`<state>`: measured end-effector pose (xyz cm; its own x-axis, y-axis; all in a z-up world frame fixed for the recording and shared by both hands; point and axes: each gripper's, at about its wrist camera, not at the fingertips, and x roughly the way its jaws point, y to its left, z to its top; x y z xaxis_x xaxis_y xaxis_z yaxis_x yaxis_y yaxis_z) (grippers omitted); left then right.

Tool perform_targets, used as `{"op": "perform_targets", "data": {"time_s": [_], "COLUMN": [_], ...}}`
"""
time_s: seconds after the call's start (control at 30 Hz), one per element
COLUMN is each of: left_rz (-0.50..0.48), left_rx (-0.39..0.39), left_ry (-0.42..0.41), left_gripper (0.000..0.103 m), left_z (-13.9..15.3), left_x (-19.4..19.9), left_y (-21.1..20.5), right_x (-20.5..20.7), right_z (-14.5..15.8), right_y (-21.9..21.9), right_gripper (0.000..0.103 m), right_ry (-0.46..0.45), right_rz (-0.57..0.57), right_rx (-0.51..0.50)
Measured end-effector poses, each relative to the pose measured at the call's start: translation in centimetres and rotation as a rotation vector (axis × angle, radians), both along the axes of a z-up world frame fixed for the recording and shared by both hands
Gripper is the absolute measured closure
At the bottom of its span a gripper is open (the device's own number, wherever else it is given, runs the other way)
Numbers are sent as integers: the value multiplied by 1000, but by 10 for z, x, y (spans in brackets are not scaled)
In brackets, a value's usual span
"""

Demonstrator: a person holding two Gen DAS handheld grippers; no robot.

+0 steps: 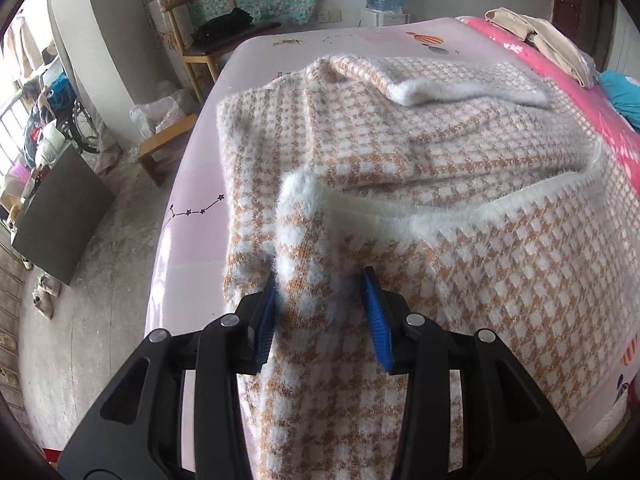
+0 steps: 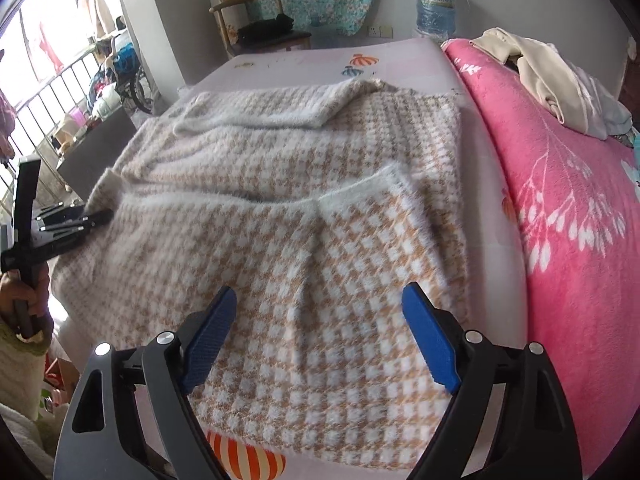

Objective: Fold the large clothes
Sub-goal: 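Pinch the white hem edge with both grippers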

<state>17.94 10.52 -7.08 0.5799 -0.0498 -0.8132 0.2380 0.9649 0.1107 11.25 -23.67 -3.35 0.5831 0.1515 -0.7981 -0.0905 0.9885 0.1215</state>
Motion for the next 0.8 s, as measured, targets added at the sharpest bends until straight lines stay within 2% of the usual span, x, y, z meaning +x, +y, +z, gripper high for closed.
{"op": "perform_targets", "data": {"time_s": [0.17,0.37,0.57,0.63,0.8], "left_rz": [9,18,22,25,29], "left_rx": [-3,2,16,17,33], "left_ry": [2,-1,4,6,0], "left_gripper": [63,63,63,63,63], "left_z": [1,0,-1,-1,-2], "left_x": [2,-1,-1,0,0], "left_y": [-2,-2,-4,-4,-7], "right_x": [27,68,54,47,42], "right_z": [10,-11,-24,-31,-36], "right_y": [-26,-50,-62,-62,-55], "right_gripper": [38,50,56,64,70], "right_ry": [-12,60,115,145,137], "right_rz": [7,16,19,24,24], "right_rx": [11,73,151,162,102]}}
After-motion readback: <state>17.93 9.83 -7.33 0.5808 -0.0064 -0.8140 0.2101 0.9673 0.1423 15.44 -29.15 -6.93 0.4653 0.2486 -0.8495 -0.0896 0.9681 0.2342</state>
